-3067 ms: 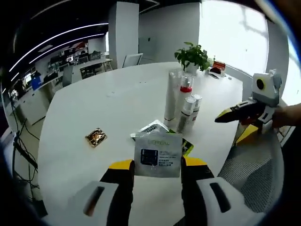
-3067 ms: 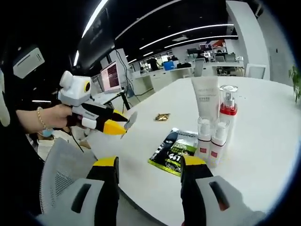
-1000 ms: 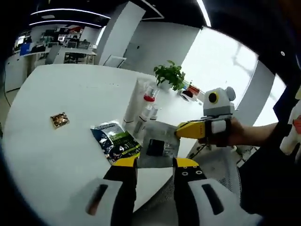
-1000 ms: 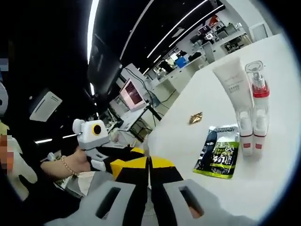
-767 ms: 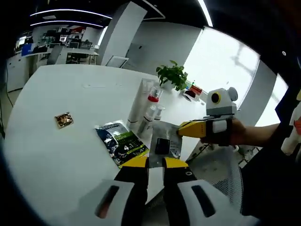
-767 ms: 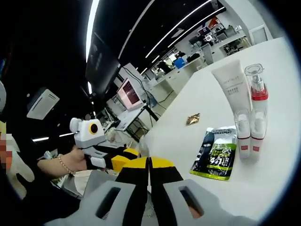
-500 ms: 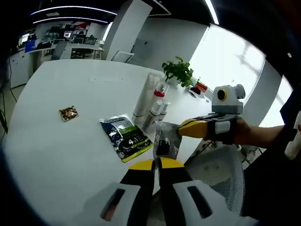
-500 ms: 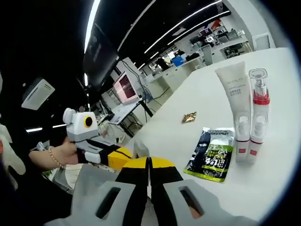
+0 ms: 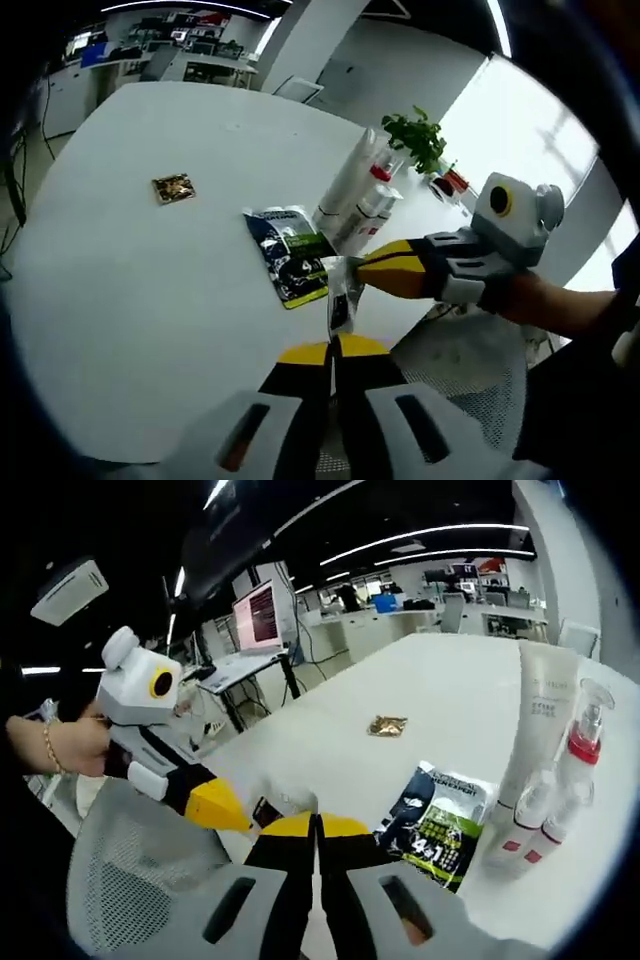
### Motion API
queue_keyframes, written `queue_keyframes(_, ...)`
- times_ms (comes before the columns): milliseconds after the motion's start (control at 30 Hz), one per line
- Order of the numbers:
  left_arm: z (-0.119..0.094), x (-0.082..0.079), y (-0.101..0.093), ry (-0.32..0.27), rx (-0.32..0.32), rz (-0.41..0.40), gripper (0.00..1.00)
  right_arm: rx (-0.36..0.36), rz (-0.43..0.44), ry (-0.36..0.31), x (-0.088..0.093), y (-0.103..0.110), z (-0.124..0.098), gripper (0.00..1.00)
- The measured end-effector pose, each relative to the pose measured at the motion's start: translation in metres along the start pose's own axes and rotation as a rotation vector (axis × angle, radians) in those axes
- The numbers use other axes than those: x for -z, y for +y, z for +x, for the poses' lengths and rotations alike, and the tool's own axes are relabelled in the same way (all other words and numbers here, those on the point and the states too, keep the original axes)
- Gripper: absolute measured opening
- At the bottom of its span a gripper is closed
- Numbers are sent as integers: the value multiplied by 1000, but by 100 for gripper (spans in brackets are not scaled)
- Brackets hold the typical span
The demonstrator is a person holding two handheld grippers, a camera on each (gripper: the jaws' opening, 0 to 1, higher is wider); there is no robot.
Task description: Arrange the skincare products in the storage area until every visible bottle or jar stands upright without overlapping.
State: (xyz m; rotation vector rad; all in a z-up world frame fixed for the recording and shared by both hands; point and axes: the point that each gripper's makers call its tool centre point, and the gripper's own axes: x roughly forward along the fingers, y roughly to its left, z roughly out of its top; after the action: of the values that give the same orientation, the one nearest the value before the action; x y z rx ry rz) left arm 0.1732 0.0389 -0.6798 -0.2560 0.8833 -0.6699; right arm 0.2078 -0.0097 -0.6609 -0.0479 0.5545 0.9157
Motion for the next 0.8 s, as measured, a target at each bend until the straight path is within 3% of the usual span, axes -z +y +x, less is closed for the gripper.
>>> queue_keyframes(333,17,2,36,31,-51,-15,1,20,-147,104,15,-15,46,1)
queue_keyframes(800,45,0,71,66,-105,8,1,50,-229,184,31,-38,86,1)
